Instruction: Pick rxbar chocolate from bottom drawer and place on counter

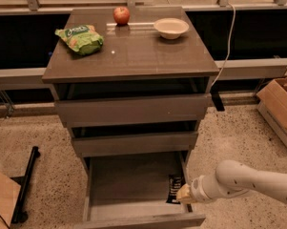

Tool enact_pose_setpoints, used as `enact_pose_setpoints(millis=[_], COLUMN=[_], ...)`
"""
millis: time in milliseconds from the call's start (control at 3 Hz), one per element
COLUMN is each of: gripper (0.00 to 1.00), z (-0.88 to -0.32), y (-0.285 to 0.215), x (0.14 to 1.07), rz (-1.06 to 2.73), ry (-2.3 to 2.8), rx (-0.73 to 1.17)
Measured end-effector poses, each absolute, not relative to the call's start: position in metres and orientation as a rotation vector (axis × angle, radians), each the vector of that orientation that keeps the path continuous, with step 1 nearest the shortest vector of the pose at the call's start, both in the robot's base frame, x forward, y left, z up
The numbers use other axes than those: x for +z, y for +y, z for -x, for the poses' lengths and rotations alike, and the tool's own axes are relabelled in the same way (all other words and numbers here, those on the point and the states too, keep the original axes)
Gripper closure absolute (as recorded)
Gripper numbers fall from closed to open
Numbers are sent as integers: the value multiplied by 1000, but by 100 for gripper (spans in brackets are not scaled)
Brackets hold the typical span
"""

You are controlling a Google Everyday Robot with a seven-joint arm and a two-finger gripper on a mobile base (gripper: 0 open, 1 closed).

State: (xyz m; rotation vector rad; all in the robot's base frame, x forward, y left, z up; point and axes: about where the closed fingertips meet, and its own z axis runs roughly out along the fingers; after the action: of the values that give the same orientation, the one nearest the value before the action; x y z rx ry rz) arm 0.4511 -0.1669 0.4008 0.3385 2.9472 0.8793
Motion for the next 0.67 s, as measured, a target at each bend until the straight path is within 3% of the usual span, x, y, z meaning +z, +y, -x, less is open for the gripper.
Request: enact_pose_setpoints(millis=[333,667], gripper=[100,100], z=[-445,-488], y=[-185,-222], x=[454,542], rz=[-255,-184], ry=[2945,2863], rx=[691,477])
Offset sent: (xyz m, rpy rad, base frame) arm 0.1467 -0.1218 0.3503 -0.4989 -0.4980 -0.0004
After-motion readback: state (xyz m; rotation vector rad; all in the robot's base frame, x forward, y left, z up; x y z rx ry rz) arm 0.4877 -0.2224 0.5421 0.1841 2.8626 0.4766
